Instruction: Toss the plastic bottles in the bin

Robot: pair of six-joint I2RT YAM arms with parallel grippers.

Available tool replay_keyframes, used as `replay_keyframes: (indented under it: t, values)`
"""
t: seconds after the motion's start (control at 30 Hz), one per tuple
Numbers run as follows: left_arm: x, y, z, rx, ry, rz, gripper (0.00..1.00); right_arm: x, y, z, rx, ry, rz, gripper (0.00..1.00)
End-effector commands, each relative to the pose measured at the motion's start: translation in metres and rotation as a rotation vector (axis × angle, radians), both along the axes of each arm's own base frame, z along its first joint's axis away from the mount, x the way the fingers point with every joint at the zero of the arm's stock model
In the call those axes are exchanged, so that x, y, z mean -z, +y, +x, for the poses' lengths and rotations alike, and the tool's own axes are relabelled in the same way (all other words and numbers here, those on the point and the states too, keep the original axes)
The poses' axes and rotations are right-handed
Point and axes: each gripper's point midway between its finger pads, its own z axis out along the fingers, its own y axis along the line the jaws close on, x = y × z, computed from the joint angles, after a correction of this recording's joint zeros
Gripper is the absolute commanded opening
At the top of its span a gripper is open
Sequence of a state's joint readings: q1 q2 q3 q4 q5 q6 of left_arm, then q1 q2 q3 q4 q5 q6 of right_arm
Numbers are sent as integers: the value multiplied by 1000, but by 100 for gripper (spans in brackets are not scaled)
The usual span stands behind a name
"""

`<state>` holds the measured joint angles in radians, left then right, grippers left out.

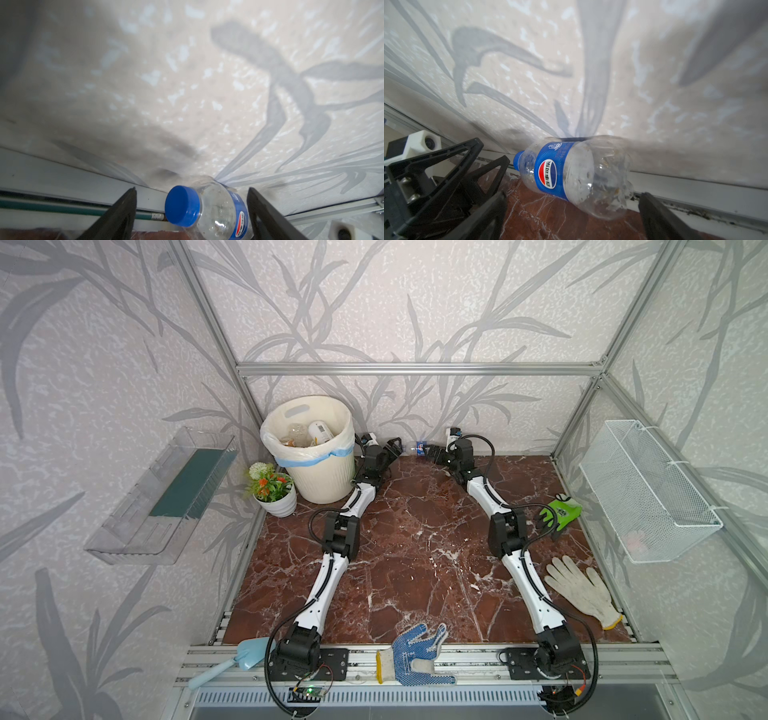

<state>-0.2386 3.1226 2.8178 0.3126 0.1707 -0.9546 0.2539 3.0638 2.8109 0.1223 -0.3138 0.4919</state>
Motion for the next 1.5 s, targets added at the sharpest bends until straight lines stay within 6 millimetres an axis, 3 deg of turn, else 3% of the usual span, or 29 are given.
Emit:
replay_keyframes:
  t: [0.0, 0.2, 0.6, 0.73, 0.93, 1.07, 1.2, 1.3, 1.47]
  values:
    - [0, -7, -1, -37, -6, -80, 83, -20, 8, -1, -55, -60, 117, 99]
    - [-10, -30, -7, -10, -36, -47, 83, -26, 20, -9, -133, -84, 166, 99]
    - [-35, -51, -15, 69, -94, -39, 83, -49, 33, -27, -288, -92, 256, 100]
    - [-42, -57, -18, 109, -101, -45, 82, -66, 42, -41, -372, -87, 288, 93]
    - [-54, -68, -25, 189, -135, -65, 78, -67, 46, -68, -447, -56, 331, 88]
    - [-63, -75, -32, 248, -150, -70, 75, -71, 31, -87, -387, -72, 315, 87]
    - [-68, -72, -35, 263, -147, -61, 74, -73, -4, -97, -193, -16, 254, 89]
    - [-72, -69, -32, 254, -143, -59, 74, -64, -16, -91, -60, 96, 278, 90]
    - [-81, -69, -31, 269, -142, -56, 74, -43, -16, -60, 91, 201, 376, 92]
